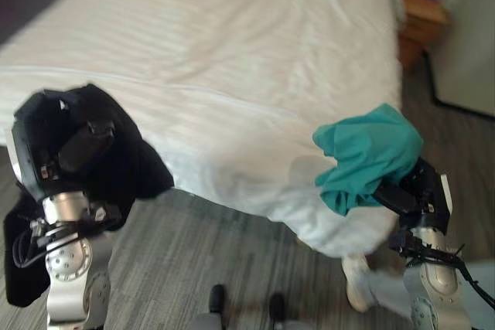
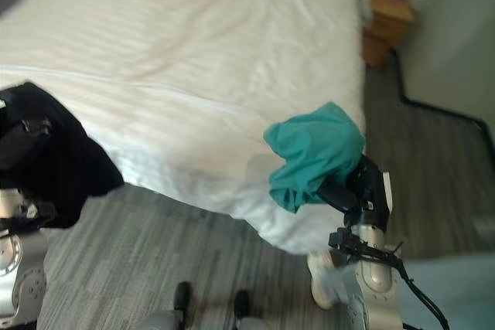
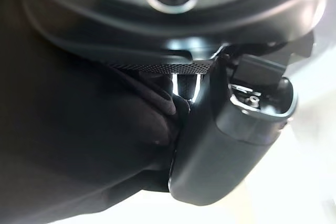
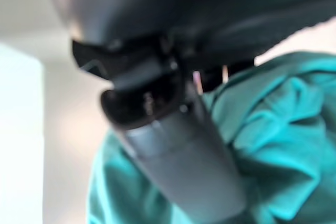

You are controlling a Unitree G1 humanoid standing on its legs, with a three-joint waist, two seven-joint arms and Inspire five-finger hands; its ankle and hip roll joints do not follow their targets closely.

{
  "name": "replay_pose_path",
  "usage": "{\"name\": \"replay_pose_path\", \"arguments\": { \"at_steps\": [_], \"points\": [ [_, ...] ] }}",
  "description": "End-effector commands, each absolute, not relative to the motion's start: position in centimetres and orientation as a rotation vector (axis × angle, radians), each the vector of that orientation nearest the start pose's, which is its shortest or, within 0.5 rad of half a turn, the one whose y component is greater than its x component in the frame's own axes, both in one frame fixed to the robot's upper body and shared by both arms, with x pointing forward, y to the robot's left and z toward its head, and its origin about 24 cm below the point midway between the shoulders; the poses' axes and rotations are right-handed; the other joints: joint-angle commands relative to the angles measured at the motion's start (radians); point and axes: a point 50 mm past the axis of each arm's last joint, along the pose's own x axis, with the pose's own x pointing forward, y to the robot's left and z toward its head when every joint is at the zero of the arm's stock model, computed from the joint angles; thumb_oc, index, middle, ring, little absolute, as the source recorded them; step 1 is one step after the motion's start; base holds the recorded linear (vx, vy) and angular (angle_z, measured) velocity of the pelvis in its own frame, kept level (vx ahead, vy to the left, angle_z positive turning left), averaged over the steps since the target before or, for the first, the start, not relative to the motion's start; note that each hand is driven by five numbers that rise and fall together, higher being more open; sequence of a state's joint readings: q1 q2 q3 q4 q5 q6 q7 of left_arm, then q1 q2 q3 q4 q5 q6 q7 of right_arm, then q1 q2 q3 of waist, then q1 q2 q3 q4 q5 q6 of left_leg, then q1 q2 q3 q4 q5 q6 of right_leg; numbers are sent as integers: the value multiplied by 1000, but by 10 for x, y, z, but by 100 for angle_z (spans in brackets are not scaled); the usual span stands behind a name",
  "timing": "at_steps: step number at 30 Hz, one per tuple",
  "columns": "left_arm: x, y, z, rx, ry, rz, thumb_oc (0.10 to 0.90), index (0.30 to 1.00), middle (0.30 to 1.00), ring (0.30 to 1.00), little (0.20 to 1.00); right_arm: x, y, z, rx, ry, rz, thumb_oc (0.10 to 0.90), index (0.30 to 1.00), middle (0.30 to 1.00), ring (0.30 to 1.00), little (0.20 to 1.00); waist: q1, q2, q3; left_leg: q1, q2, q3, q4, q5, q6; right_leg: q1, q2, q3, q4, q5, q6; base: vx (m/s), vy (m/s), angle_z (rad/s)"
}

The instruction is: Pick up bed clothes into laundry basket.

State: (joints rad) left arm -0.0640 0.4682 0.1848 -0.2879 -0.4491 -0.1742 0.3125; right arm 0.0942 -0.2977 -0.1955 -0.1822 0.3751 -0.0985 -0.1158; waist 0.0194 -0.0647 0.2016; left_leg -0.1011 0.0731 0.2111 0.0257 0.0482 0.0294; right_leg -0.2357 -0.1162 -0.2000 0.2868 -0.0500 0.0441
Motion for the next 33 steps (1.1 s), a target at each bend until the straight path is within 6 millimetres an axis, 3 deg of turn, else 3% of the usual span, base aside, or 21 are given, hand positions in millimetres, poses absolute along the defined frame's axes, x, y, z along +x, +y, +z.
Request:
{"name": "replay_pose_path", "arguments": {
  "at_steps": [1, 2, 3, 4, 5, 6, 7, 8, 9, 10, 11, 12, 14, 15, 17, 20, 22, 24, 30, 33],
  "points": [
    [212, 251, 226, 38, -894, 273, 400, 300, 300, 300, 300, 222, -253, 158, -11, -578, -253, 400, 300, 300, 300, 300, 6, 37, -98, -21, 115, 63, -3, 6, -66, 238, -164, -145, 19, -35, 72, -253, -216, -223],
    [209, 253, 225, 52, -887, 277, 400, 300, 300, 300, 300, 226, -250, 163, 2, -597, -241, 400, 300, 300, 300, 300, 13, 27, -101, -16, 132, 101, 15, 1, -81, 266, -184, -142, -25, -17, 82, -261, -272, -243],
    [205, 255, 223, 63, -883, 290, 400, 300, 300, 300, 300, 232, -244, 167, 16, -614, -219, 400, 300, 300, 300, 300, 27, 23, -106, -1, 167, 169, 19, 9, -97, 284, -226, -206, -57, 19, 100, -300, -321, -272],
    [200, 261, 215, 84, -838, 310, 400, 300, 300, 300, 300, 234, -243, 169, 26, -624, -209, 400, 300, 300, 300, 300, 19, 16, -111, 22, 221, 250, 10, 39, -127, 272, -228, -265, -90, 17, 115, -244, -265, -232],
    [199, 262, 214, 86, -835, 312, 400, 300, 300, 300, 300, 234, -242, 169, 27, -621, -204, 400, 300, 300, 300, 300, 24, 17, -114, 28, 227, 260, 6, 44, -132, 270, -222, -256, -94, 17, 112, -171, -315, -215],
    [197, 265, 211, 93, -821, 324, 400, 300, 300, 300, 300, 232, -244, 165, 19, -604, -198, 400, 300, 300, 300, 300, 13, 11, -120, 36, 245, 284, 4, 56, -144, 269, -197, -235, -125, 0, 111, -46, -358, -174],
    [200, 262, 206, 97, -792, 312, 400, 300, 300, 300, 300, 228, -247, 159, 2, -575, -201, 400, 300, 300, 300, 300, -24, -5, -124, 33, 276, 292, 1, 88, -159, 270, -143, -183, -181, -26, 105, -54, -561, -187],
    [207, 259, 194, 63, -739, 284, 400, 300, 300, 300, 300, 223, -255, 162, -15, -578, -208, 400, 300, 300, 300, 300, -36, -9, -124, 21, 286, 210, 27, 113, -175, 267, -75, -106, -251, -32, 80, -103, -572, -119],
    [212, 255, 185, 37, -699, 264, 400, 300, 300, 300, 300, 223, -257, 164, -9, -587, -193, 400, 300, 300, 300, 300, -29, -11, -110, 11, 248, 87, 44, 101, -149, 257, -35, -49, -277, -14, 61, -78, -342, -123],
    [213, 255, 185, 35, -700, 263, 400, 300, 300, 300, 300, 223, -258, 164, -9, -589, -194, 400, 300, 300, 300, 300, -30, -9, -110, 6, 249, 85, 47, 101, -148, 257, -34, -51, -280, -10, 60, -55, -237, -146],
    [215, 255, 178, 45, -662, 264, 400, 300, 300, 300, 300, 228, -255, 167, 10, -601, -159, 400, 300, 300, 300, 300, -17, -21, -102, 1, 173, -115, 65, 45, -120, 238, -6, 28, -275, -5, 51, 66, -253, -159],
    [214, 257, 167, 69, -606, 271, 400, 300, 300, 300, 300, 233, -253, 166, 13, -591, -132, 400, 300, 300, 300, 300, -6, -33, -97, 11, 97, -262, 93, -16, -99, 224, 26, 102, -267, 1, 37, 94, -305, -174],
    [210, 259, 144, 22, -511, 279, 400, 300, 300, 300, 300, 240, -248, 166, 8, -572, -87, 400, 300, 300, 300, 300, -6, -40, -88, 2, 11, -362, 188, -55, -84, 213, 69, 218, -276, 19, 8, 66, -209, -211],
    [212, 257, 138, -13, -483, 265, 400, 300, 300, 300, 300, 240, -246, 164, 8, -560, -67, 400, 300, 300, 300, 300, -22, -42, -93, 6, -1, -364, 180, -61, -79, 208, 83, 251, -286, 30, 5, 64, -155, -221],
    [221, 249, 133, -40, -453, 205, 400, 300, 300, 300, 300, 238, -249, 154, -3, -506, -76, 400, 300, 300, 300, 300, -50, -32, -120, 42, -30, -279, 87, -93, -56, 214, 109, 306, -351, 72, 14, 105, -101, -164],
    [228, 239, 139, -58, -477, 169, 400, 300, 300, 300, 300, 235, -253, 142, -8, -458, -117, 400, 300, 300, 300, 300, -68, -9, -128, 61, -58, -242, 23, -89, -40, 215, 115, 302, -355, 75, 23, 36, -5, -88],
    [231, 235, 143, -55, -495, 160, 400, 300, 300, 300, 300, 233, -255, 137, -17, -435, -137, 400, 300, 300, 300, 300, -75, 2, -124, 60, -76, -253, 12, -74, -38, 212, 116, 304, -339, 72, 24, 14, 28, -43],
    [237, 227, 141, -77, -490, 130, 400, 300, 300, 300, 300, 224, -263, 127, -22, -393, -171, 400, 300, 300, 300, 300, -108, 26, -142, 100, -80, -232, -64, -39, -40, 215, 123, 306, -333, 72, 20, -29, 31, -30],
    [229, 234, 132, -89, -452, 177, 400, 300, 300, 300, 300, 220, -268, 122, -11, -384, -226, 400, 300, 300, 300, 300, -107, 35, -158, 117, -94, -263, -73, -37, -28, 229, 127, 299, -319, 56, 11, -7, 14, 12],
    [217, 252, 118, -54, -392, 272, 400, 300, 300, 300, 300, 223, -261, 119, 15, -375, -205, 400, 300, 300, 300, 300, -83, 35, -163, 119, -100, -273, -60, -45, -23, 243, 123, 284, -314, 46, 6, 0, 23, 9]
  ]
}}
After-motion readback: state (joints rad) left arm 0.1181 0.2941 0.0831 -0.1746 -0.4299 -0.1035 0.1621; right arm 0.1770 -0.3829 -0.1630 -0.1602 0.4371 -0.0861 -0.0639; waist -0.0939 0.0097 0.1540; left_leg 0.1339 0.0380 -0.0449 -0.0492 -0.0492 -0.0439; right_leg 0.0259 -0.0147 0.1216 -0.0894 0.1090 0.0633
